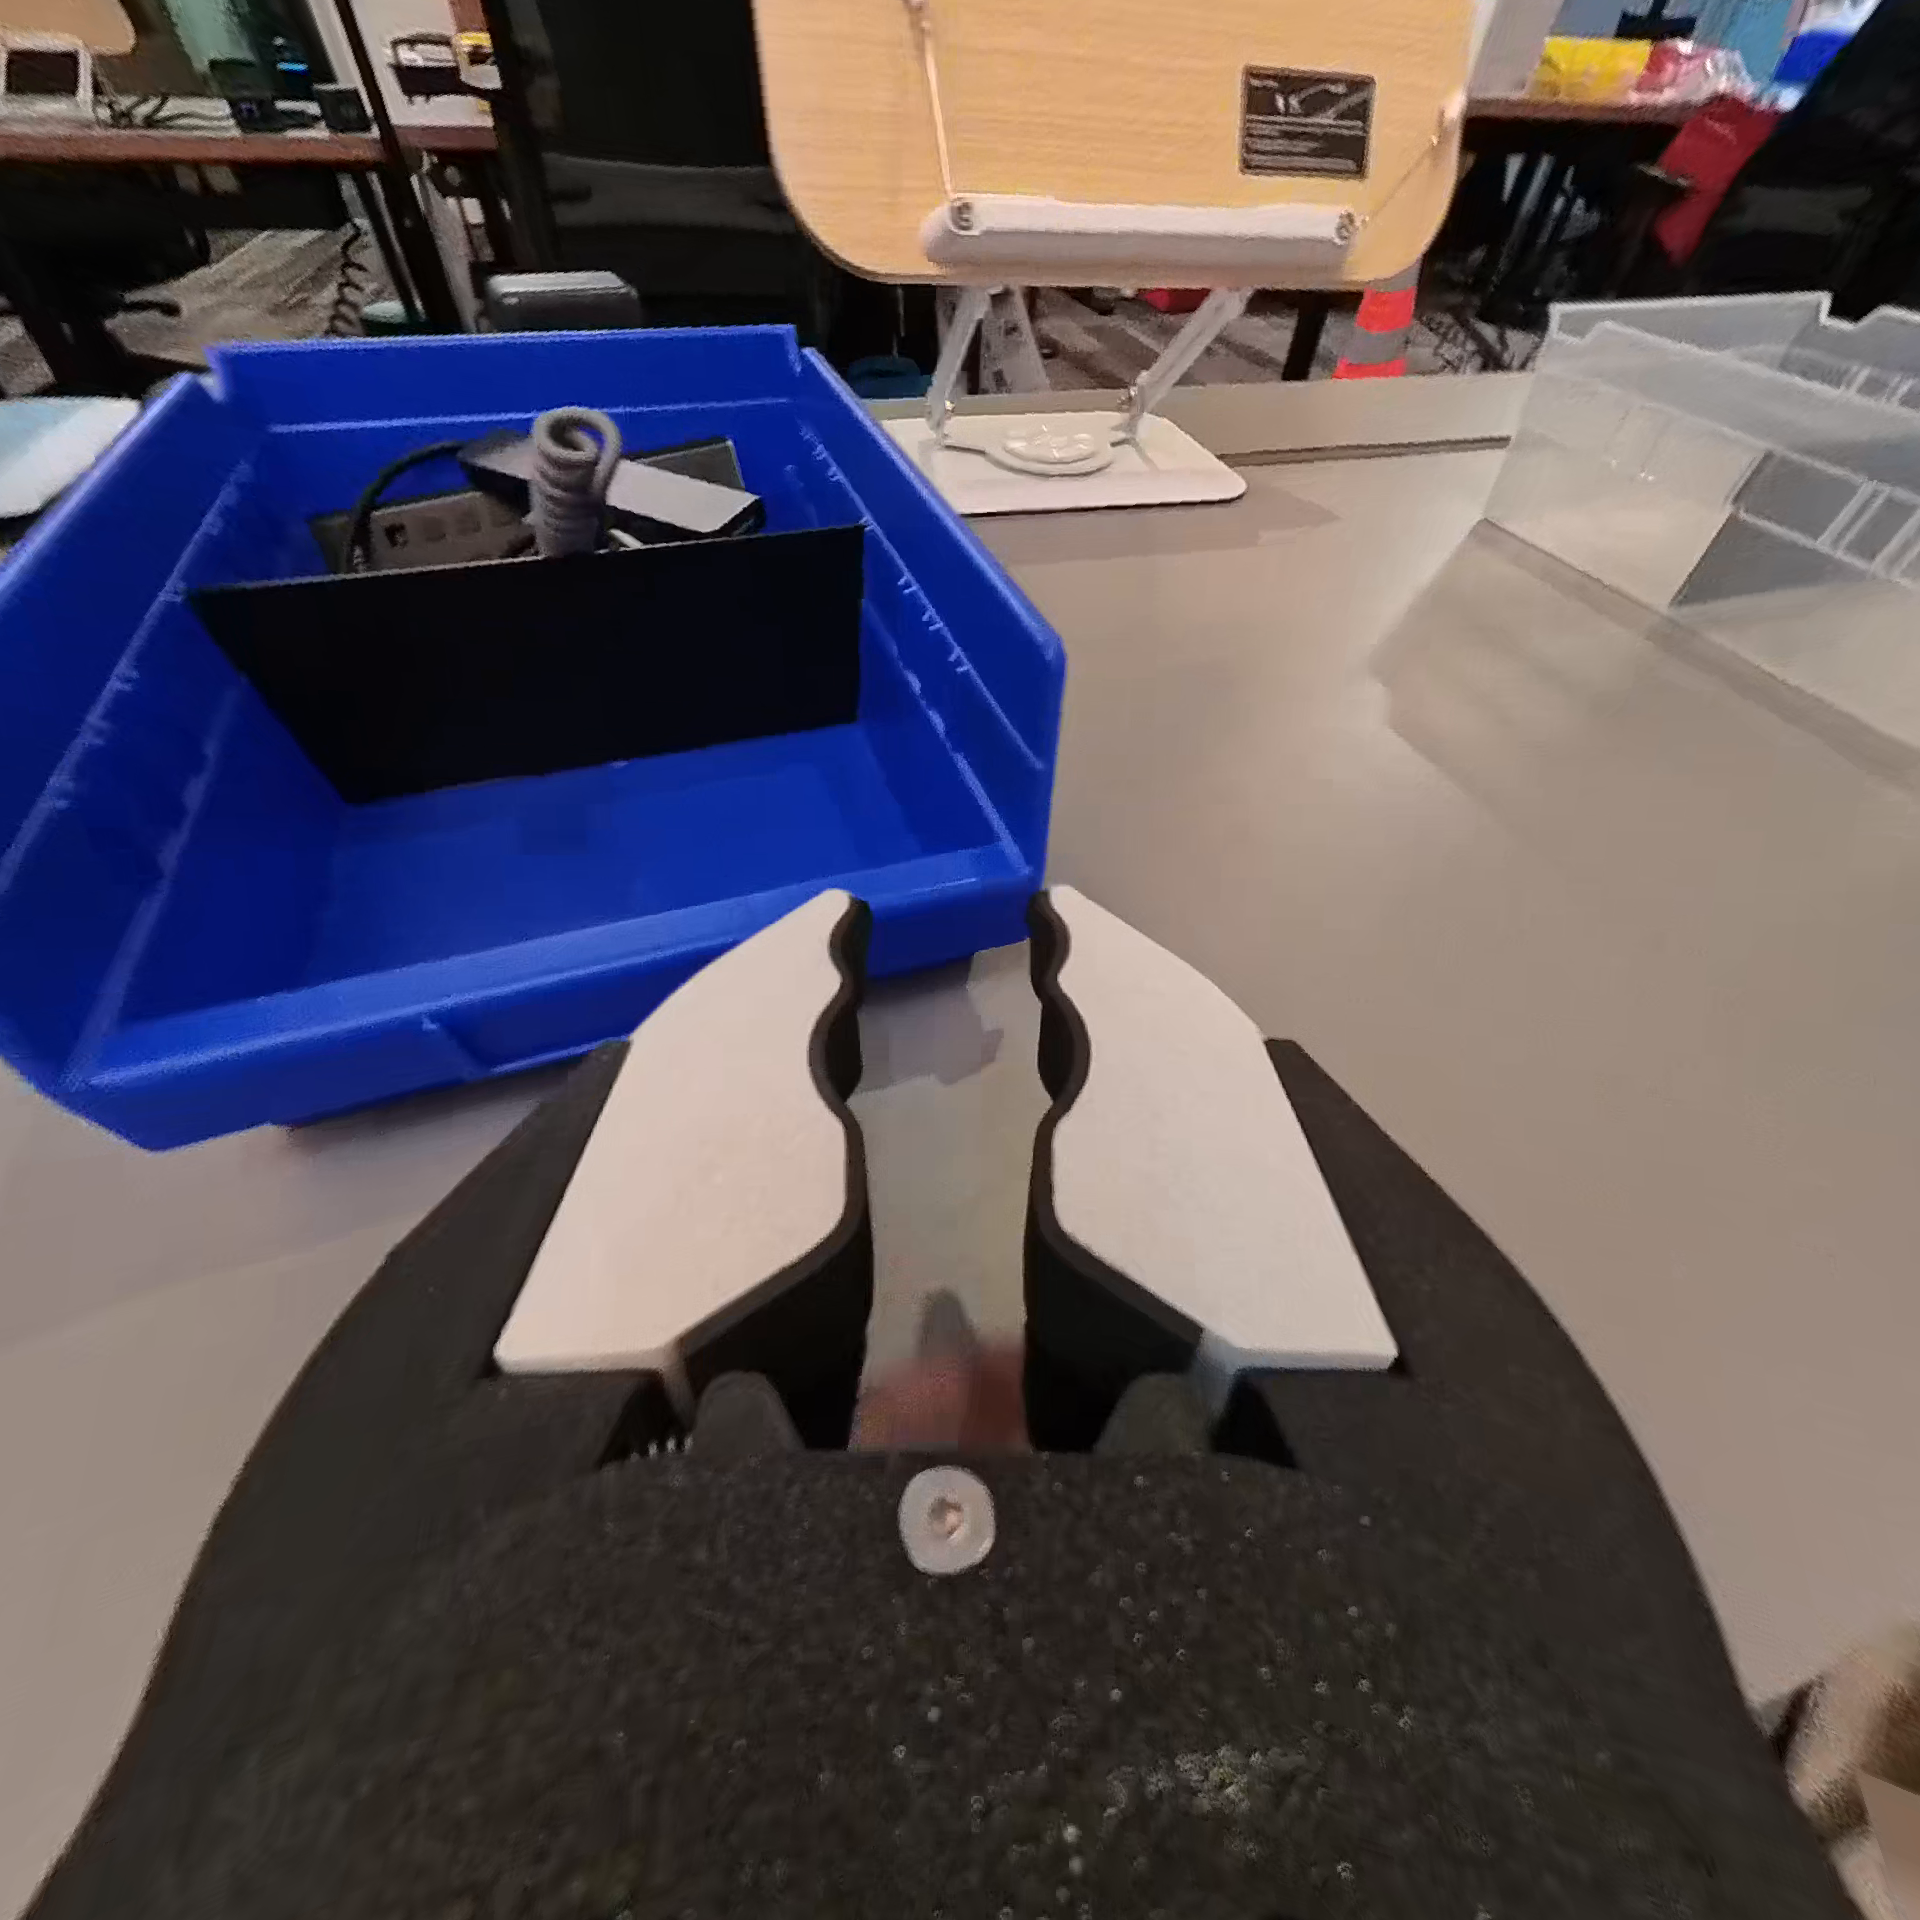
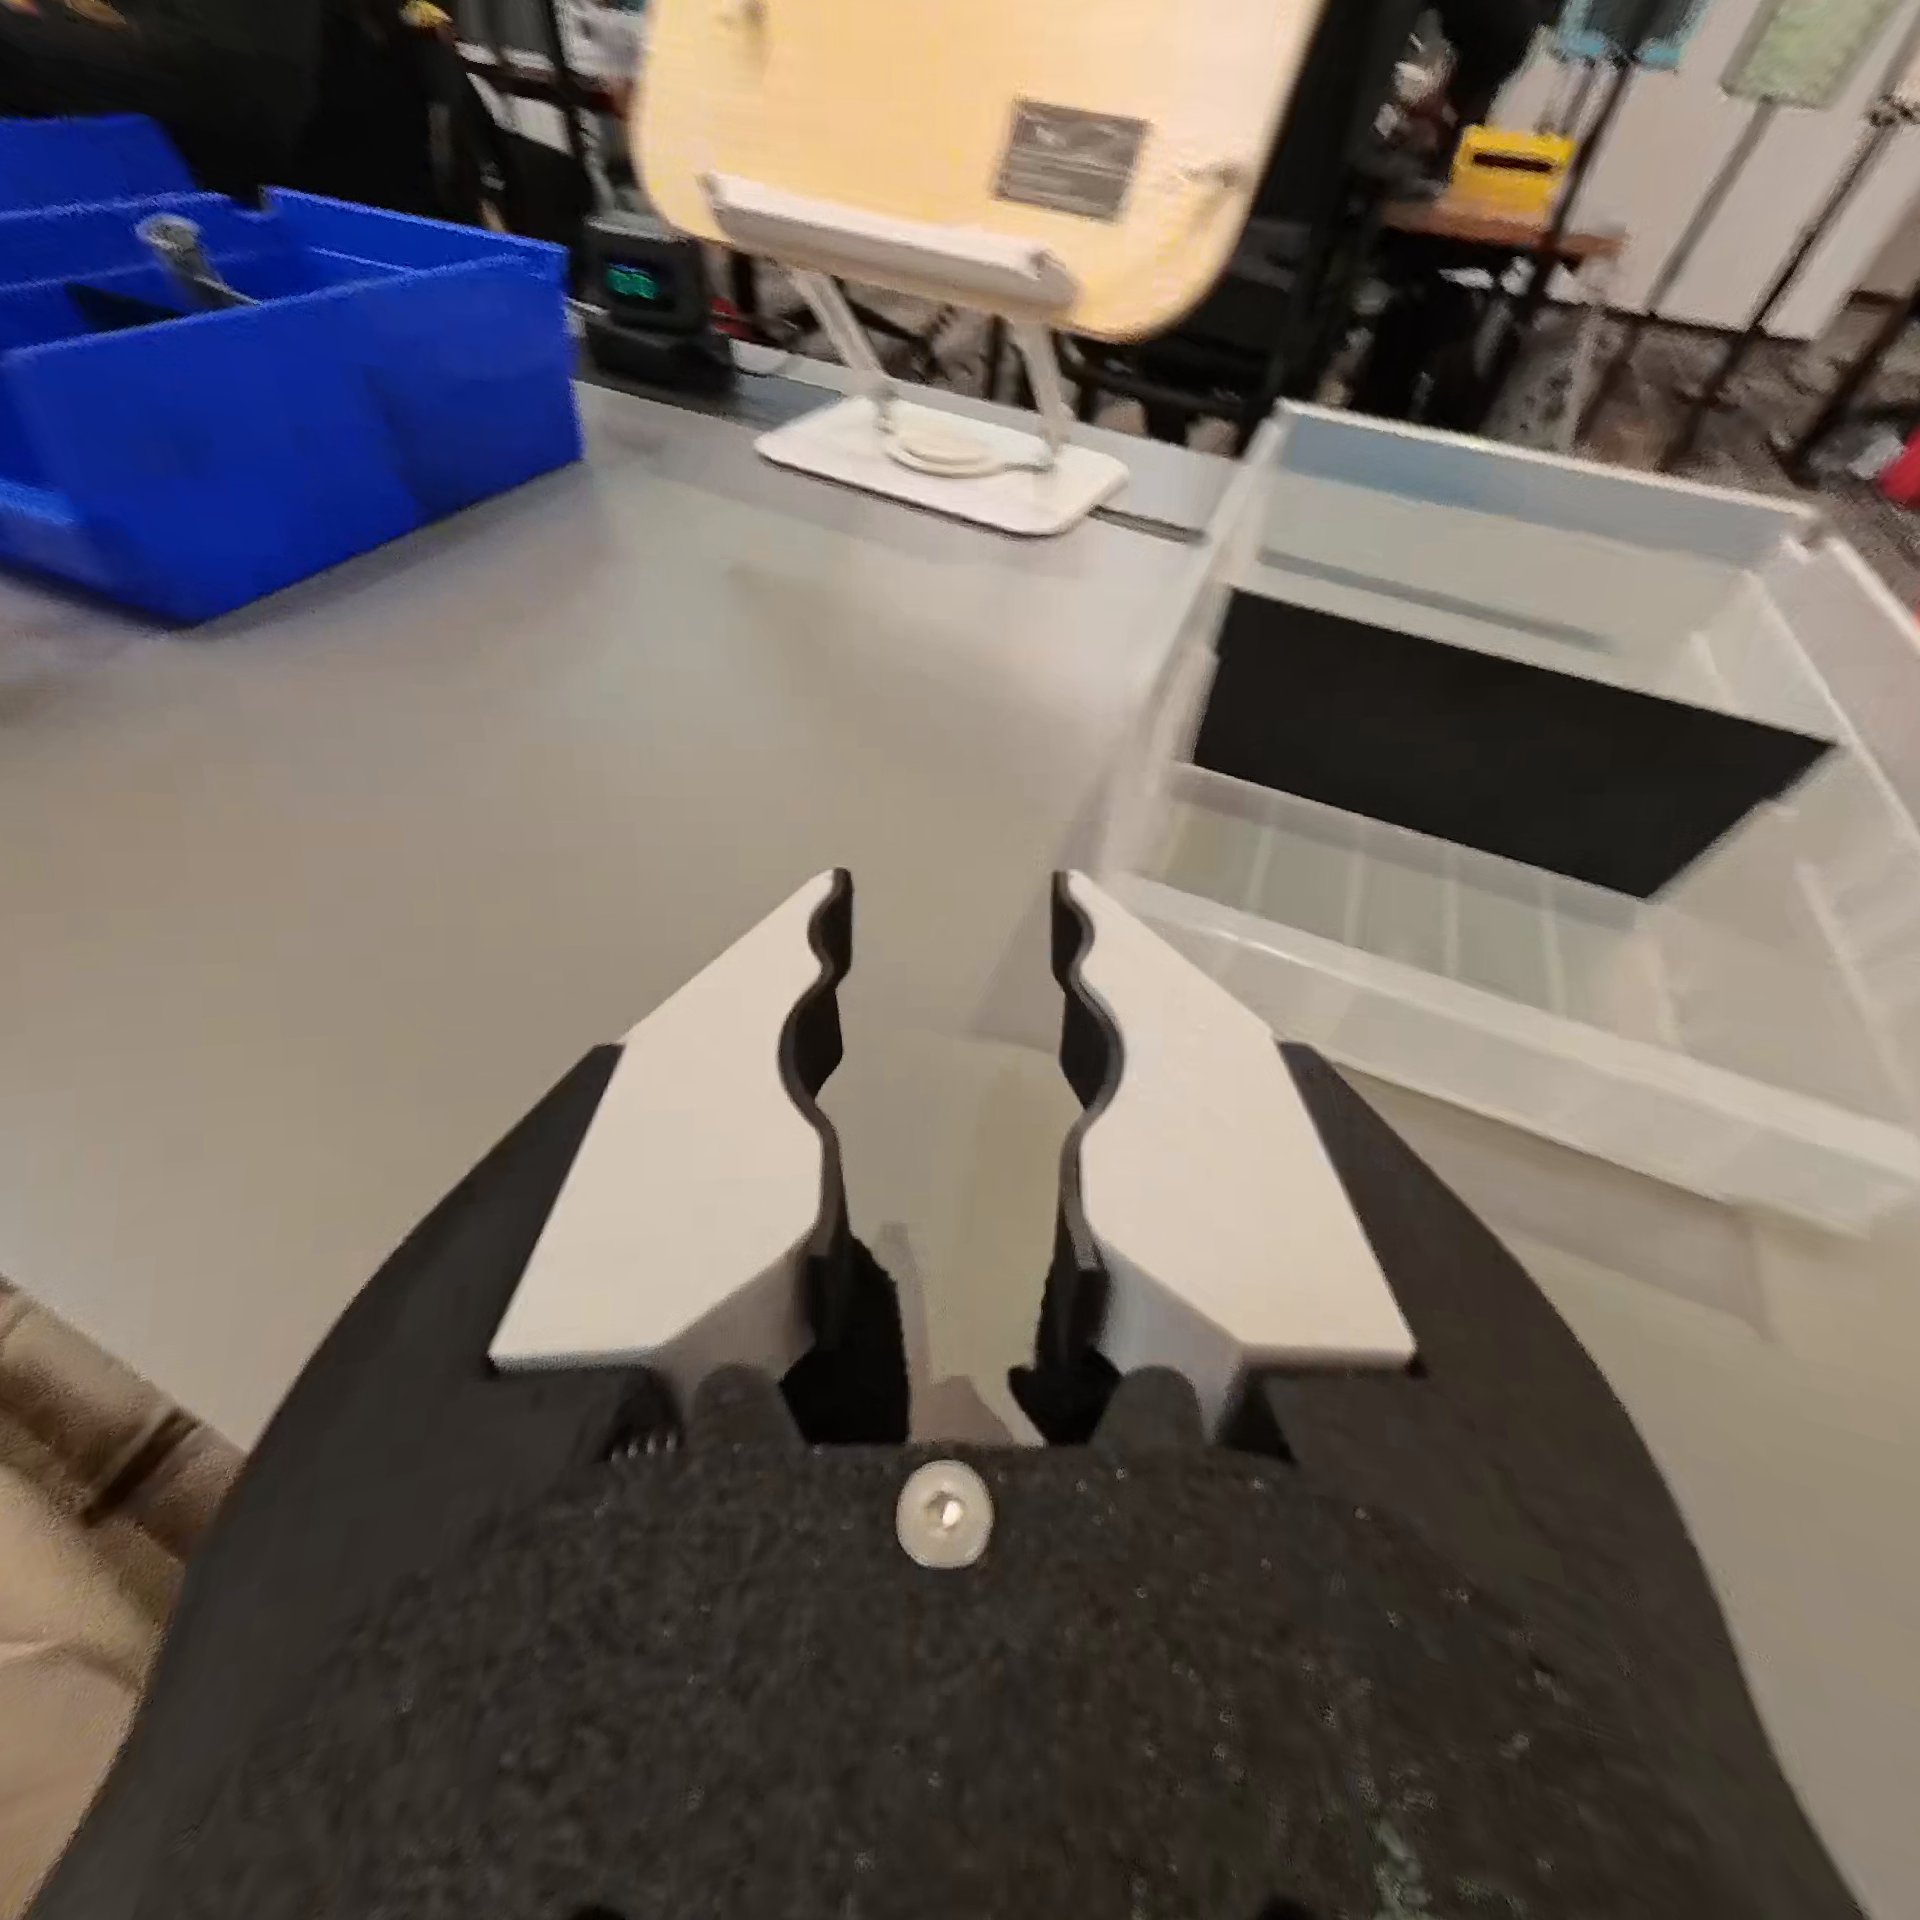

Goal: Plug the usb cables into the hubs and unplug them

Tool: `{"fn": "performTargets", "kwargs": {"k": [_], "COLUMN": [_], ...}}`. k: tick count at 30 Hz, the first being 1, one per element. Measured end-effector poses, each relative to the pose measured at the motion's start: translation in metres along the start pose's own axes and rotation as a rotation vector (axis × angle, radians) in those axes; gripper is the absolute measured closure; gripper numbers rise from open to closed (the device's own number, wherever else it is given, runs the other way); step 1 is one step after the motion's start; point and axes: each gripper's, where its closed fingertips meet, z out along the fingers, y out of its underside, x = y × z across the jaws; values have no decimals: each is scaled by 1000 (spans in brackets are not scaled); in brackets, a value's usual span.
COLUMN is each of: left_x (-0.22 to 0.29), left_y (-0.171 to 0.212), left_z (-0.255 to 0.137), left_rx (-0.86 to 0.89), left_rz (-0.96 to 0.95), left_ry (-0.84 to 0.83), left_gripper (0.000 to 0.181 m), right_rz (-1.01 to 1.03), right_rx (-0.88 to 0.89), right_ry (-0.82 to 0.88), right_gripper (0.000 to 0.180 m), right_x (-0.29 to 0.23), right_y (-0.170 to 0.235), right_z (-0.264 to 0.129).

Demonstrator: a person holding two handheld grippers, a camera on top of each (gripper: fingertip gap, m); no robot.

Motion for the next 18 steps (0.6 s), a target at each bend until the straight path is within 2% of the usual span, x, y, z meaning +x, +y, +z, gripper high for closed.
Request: {"fn": "performTargets", "kwargs": {"k": [4,7,9,12,15,18], "left_x": [17,14,-1,-39,-88,-132], "left_y": [-4,-30,-48,-74,-104,-108], "left_z": [6,13,26,58,106,161], "left_rx": [-52,-51,-120,-288,-365,-531], "left_rz": [-88,-211,-261,-307,-280,-306], "left_ry": [100,164,181,146,68,-30], "left_gripper": [151,146,144,133,121,122], "right_rz": [-18,9,40,39,69,110], "right_rx": [43,4,-11,-27,-27,-38], "right_ry": [-78,-162,-209,-234,-259,-277], "right_gripper": [151,150,149,149,150,150], "right_x": [-26,-38,-44,-47,-48,-47], "right_y": [-5,2,6,10,9,11], "right_z": [10,19,23,31,33,33]}}
